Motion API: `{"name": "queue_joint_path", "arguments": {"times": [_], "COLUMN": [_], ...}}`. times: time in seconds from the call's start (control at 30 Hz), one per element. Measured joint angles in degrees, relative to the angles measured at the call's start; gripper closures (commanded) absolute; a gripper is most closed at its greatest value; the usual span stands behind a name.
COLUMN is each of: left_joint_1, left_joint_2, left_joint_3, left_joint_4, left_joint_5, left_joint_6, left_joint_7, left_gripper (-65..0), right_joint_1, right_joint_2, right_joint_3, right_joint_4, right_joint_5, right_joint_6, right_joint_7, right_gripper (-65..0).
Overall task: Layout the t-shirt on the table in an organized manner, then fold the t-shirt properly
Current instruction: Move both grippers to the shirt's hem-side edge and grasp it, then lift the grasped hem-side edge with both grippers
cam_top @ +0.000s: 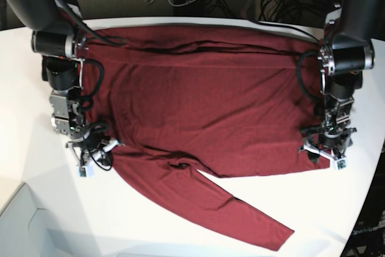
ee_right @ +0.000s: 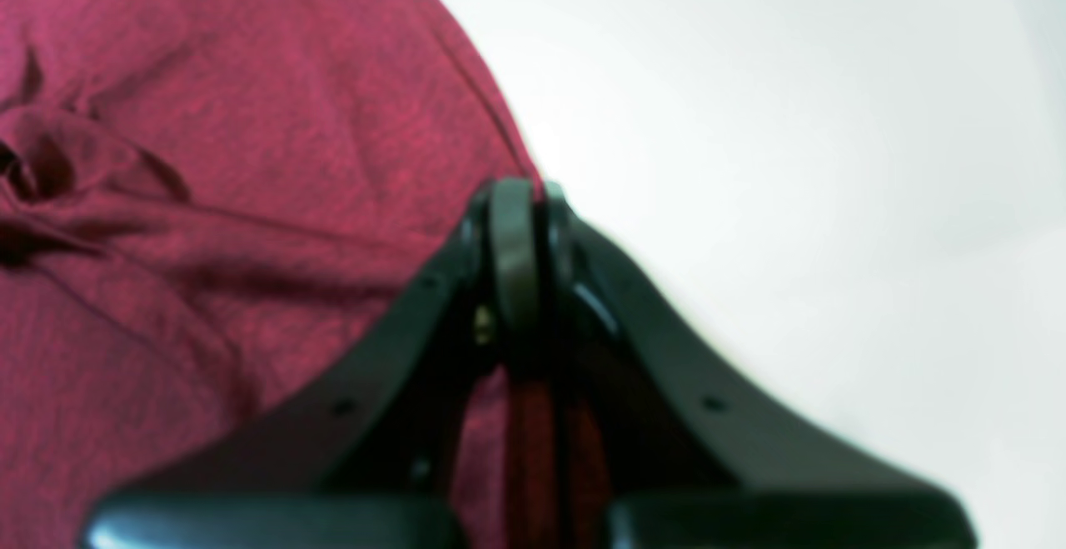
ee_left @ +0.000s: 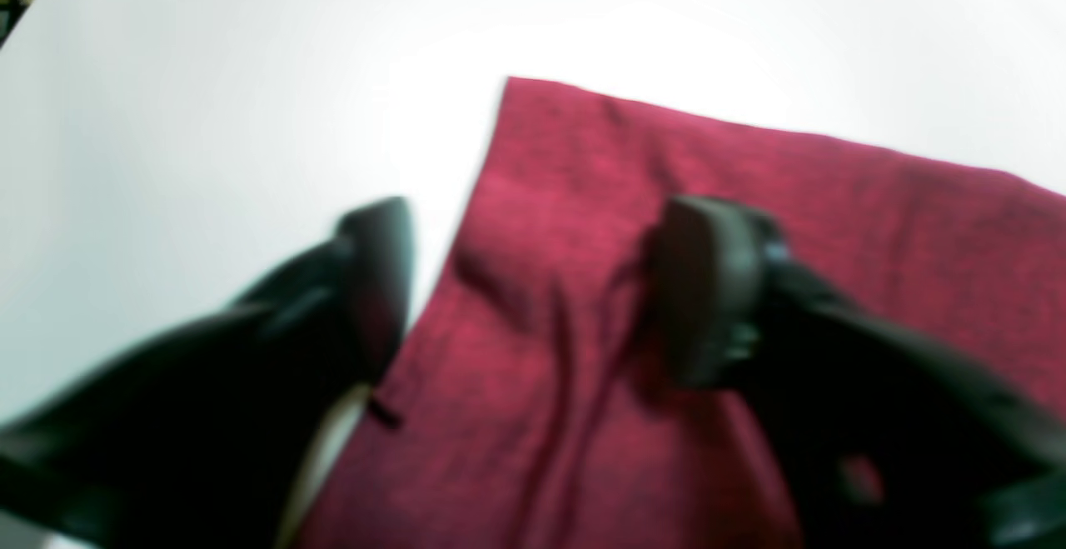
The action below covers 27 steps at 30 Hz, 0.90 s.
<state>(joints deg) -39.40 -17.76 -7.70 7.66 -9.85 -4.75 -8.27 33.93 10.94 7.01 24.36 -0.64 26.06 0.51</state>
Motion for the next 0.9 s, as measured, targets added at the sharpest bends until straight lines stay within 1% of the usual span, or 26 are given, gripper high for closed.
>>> {"name": "queue_joint_path", "arguments": {"times": [0.1, 0.17, 0.27, 0.33, 0.4, 0.47, 0.53, 0.6, 0.7, 0.77, 0.83, 0.9], "left_joint_1": [0.02, 0.02, 0.0, -0.04, -0.33, -0.9, -1.16, -1.27, -1.25, -1.25, -1.25, -0.61], "left_joint_2": [0.63, 0.63, 0.46, 0.46, 0.46, 0.46, 0.48, 0.52, 0.61, 0.74, 0.81, 0.9], "left_joint_3": [0.0, 0.0, -0.02, -0.07, -0.13, -0.2, -0.24, -0.24, -0.24, -0.24, -0.33, -0.35], "left_joint_4": [0.28, 0.33, 0.37, 0.37, 0.37, 0.35, 0.35, 0.35, 0.31, 0.31, 0.33, 2.29], "left_joint_5": [0.26, 0.46, 0.22, 0.2, 0.2, 0.22, 0.22, 0.17, 0.2, 0.17, 0.2, -1.22], "left_joint_6": [-0.2, -0.24, -0.22, -0.22, -0.22, -0.17, -0.17, -0.15, -0.15, -0.13, -0.15, -0.13], "left_joint_7": [-0.13, 0.07, 0.2, 0.26, 0.59, 1.6, 2.03, 1.99, 2.01, 2.08, 1.97, 2.58], "left_gripper": [-12.1, 0.0, -1.7, 0.0, -0.2, -0.1, -0.1, -0.1, -0.1, -0.1, -0.1, -0.1], "right_joint_1": [0.0, 0.0, 0.0, 0.0, 0.13, -0.2, -1.46, -4.15, -7.89, -9.31, -10.23, -11.72], "right_joint_2": [0.0, 0.0, 0.02, 0.02, 0.02, 0.0, -0.07, -0.07, -0.04, -0.02, -0.15, -0.26], "right_joint_3": [0.0, 0.0, 0.0, 0.33, 0.33, 0.33, 0.31, 0.31, 0.28, 0.26, 0.26, 0.26], "right_joint_4": [0.0, 0.0, 0.04, 0.13, 0.13, 2.21, 6.08, 10.95, 17.75, 22.08, 26.4, 30.34], "right_joint_5": [0.02, 0.02, 0.02, 0.02, 0.02, -0.2, -0.94, -1.55, -1.75, -1.97, -1.79, -1.55], "right_joint_6": [0.0, 0.02, 0.02, 0.17, 0.2, 0.22, 0.22, 0.24, 0.44, 0.46, 0.42, 0.42], "right_joint_7": [0.0, 0.02, 0.02, 0.0, -0.13, -1.97, -4.37, -5.4, -6.05, -7.74, -8.07, -8.09], "right_gripper": [0.0, 0.0, 0.0, 0.0, 0.0, 0.0, 0.0, 0.0, 0.0, 0.0, 0.0, 0.0]}}
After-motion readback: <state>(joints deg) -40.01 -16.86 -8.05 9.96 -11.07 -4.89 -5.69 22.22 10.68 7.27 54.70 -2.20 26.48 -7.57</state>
